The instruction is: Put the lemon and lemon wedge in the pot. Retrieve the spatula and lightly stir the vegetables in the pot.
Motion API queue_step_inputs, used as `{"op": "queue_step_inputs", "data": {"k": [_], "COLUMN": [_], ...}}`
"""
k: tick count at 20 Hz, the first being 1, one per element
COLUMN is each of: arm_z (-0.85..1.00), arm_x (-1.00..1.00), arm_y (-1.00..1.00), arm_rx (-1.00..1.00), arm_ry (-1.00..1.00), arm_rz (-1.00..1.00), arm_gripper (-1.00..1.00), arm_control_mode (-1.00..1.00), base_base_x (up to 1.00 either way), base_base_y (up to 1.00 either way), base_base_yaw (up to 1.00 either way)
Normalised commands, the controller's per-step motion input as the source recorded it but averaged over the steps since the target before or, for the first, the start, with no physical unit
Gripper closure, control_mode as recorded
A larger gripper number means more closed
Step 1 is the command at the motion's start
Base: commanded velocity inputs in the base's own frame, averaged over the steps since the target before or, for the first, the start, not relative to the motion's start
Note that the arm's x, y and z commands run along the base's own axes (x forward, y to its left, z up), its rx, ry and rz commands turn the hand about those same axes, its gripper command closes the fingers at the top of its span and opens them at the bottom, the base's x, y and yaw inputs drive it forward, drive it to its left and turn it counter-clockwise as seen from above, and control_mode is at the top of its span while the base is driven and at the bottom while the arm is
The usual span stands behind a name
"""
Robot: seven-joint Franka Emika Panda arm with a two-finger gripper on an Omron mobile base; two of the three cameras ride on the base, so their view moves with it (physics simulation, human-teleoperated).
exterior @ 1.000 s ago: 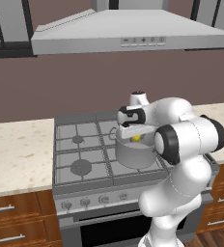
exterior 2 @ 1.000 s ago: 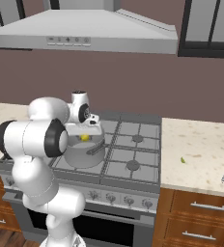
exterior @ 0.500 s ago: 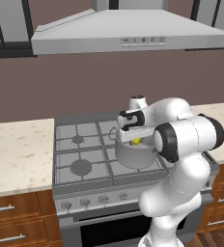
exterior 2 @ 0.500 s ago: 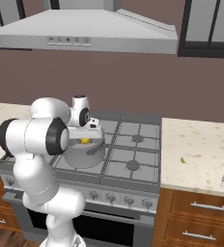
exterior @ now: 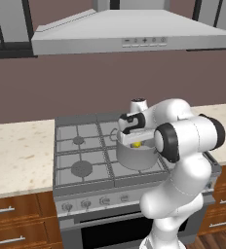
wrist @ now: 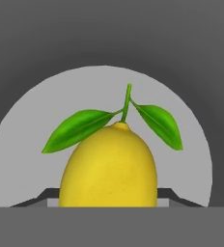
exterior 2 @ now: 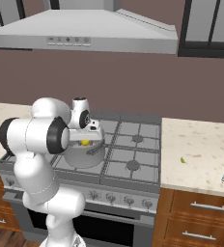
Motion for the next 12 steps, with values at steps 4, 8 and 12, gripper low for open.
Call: {"op": "queue_step_inputs", "data": {"k": [4,8,12], "arm_z": [-0.03,0.00,0.14], "arm_x": [0.00,0.00,0.00], "arm_y": [0.00,0.00,0.01], "arm_rx": [0.00,0.01,0.08], "arm_ry": [0.00,-0.01,-0.03], "arm_rz": [0.00,0.00,0.00], "arm_gripper": [-1.00,-1.00,-1.00], "arm_control_mode": [-1.00,-1.00,-1.00], "base_base_x": [0.00,0.00,0.00], "base_base_y": [0.00,0.00,0.00], "base_base_yaw": [0.00,0.00,0.00]}}
